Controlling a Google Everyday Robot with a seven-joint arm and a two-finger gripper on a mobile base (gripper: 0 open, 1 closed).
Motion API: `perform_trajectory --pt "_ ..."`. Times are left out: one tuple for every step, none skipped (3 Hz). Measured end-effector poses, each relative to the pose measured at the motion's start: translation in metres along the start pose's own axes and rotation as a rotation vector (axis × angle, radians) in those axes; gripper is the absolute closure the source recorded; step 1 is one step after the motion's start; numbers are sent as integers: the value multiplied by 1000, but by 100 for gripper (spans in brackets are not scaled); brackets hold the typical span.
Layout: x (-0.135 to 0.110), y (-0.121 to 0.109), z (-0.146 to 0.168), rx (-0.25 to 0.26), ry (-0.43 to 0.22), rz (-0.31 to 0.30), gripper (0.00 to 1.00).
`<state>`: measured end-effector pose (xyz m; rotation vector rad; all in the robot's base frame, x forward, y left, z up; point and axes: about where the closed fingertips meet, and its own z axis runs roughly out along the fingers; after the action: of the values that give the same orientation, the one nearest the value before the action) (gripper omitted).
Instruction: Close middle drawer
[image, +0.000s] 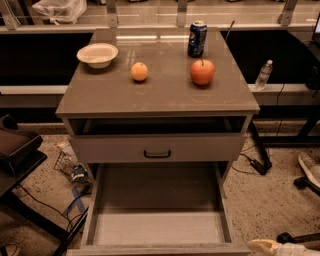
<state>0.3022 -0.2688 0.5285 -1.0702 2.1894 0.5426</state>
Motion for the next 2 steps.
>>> perform_trajectory --pt "43 24 44 -73 -15 70 82" --pt "40 23 42 -71 -14 65 100"
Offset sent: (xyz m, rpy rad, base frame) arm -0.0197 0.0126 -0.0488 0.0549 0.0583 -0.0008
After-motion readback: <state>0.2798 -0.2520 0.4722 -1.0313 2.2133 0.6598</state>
